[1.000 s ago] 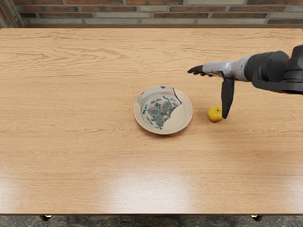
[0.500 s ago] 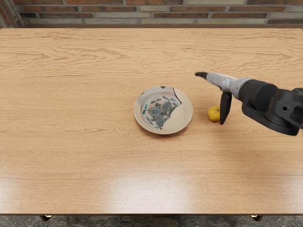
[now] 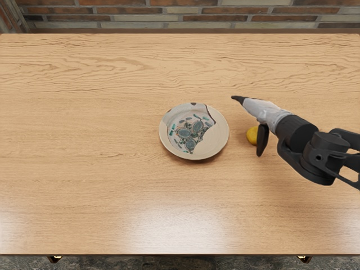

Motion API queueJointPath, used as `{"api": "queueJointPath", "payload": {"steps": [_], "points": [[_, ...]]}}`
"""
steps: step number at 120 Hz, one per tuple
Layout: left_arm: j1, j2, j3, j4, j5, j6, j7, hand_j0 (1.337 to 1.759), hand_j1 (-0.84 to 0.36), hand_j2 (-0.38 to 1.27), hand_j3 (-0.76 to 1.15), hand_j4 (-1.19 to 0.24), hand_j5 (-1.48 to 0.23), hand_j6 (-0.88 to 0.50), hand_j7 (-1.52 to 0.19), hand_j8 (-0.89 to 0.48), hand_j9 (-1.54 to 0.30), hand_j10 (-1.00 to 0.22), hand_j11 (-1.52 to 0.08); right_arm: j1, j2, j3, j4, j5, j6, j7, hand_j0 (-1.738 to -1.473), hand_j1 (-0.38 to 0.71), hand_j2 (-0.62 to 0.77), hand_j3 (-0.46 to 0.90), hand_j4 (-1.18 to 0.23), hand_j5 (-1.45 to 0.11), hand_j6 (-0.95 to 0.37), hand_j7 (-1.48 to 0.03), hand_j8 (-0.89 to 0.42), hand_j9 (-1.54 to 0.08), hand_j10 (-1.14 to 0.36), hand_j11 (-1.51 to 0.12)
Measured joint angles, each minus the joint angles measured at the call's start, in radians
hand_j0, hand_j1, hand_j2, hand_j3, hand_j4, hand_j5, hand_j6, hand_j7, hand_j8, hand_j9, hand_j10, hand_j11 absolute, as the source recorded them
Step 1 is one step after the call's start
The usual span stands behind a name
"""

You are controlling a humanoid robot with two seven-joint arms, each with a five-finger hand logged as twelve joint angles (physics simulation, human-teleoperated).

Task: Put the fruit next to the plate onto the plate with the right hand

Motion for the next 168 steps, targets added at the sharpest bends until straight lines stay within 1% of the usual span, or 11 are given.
{"api": "queueJointPath", "payload": {"steps": [10,25,41,61,94,139,141,150,168], "points": [[0.000,0.000,0.000,0.000,0.000,0.000,0.000,1.658,0.35,0.00,0.00,0.00,0.00,0.00,0.00,0.00,0.00,0.00,0.00,-0.001,0.013,-0.012,-0.020,-0.002,-0.004,0.000,-1.658,-0.28,-0.01,0.00,-0.06,-0.07,-0.06,-0.07,-0.06,-0.07,-0.06,-0.07],[-0.001,0.000,0.000,0.000,0.000,0.000,0.000,1.658,0.35,0.00,0.00,0.00,0.00,0.00,0.00,0.00,0.00,0.00,0.00,-0.003,0.021,-0.024,-0.038,-0.002,-0.006,0.000,-1.658,-0.22,-0.02,0.00,-0.12,-0.15,-0.12,-0.15,-0.12,-0.15,-0.12,-0.15],[0.000,0.000,0.000,0.000,0.000,0.000,0.000,1.658,0.35,0.00,0.00,0.00,0.00,0.00,0.00,0.00,0.00,0.00,0.00,-0.008,0.024,-0.028,-0.045,-0.002,-0.007,0.000,-1.658,-0.14,-0.03,0.00,-0.18,-0.23,-0.18,-0.23,-0.18,-0.23,-0.18,-0.23],[0.000,0.000,0.000,0.000,0.000,0.000,0.000,1.658,0.35,0.00,0.00,0.00,0.00,0.00,0.00,0.00,0.00,0.00,0.00,-0.015,0.024,-0.029,-0.048,-0.002,-0.018,0.000,-1.658,-0.10,-0.04,0.00,-0.22,-0.28,-0.22,-0.28,-0.22,-0.28,-0.22,-0.28],[0.000,0.000,0.000,0.000,0.000,0.000,0.000,1.658,0.35,0.00,0.00,0.00,0.00,0.00,0.00,0.00,0.00,0.00,0.00,-0.025,0.043,-0.035,-0.077,-0.002,-0.023,0.000,-1.658,-0.07,-0.04,0.00,-0.24,-0.31,-0.24,-0.30,-0.24,-0.31,-0.24,-0.31],[0.000,0.000,0.000,0.000,0.000,0.000,0.000,1.658,0.35,0.00,0.00,0.00,0.00,0.00,0.00,0.00,0.00,0.00,0.00,-0.028,0.050,-0.045,-0.093,-0.003,-0.026,0.000,-1.657,-0.06,-0.04,-0.01,-0.25,-0.32,-0.25,-0.32,-0.25,-0.32,-0.25,-0.32],[0.000,0.000,0.000,0.000,0.000,0.000,0.000,1.658,0.35,0.00,0.00,0.00,0.00,0.00,0.00,0.00,0.00,0.00,0.00,-0.028,0.050,-0.045,-0.094,-0.003,-0.027,0.000,-1.655,-0.06,-0.04,0.01,-0.25,-0.32,-0.25,-0.32,-0.25,-0.32,-0.25,-0.32],[0.000,0.000,0.000,0.000,0.000,0.000,0.000,1.658,0.35,0.00,0.00,0.00,0.00,0.00,0.00,0.00,0.00,0.00,0.00,-0.029,0.050,-0.047,-0.096,-0.004,-0.040,0.000,-1.648,-0.06,-0.01,0.00,-0.26,-0.33,-0.26,-0.33,-0.26,-0.33,-0.26,-0.33],[0.000,0.000,0.000,0.000,0.000,0.000,0.000,1.658,0.35,0.00,0.00,0.00,0.00,0.00,0.00,0.00,0.00,0.00,0.00,-0.031,0.051,-0.065,-0.093,-0.033,-0.093,0.000,-1.654,-0.05,-0.03,0.00,-0.26,-0.33,-0.26,-0.33,-0.26,-0.33,-0.26,-0.33]]}}
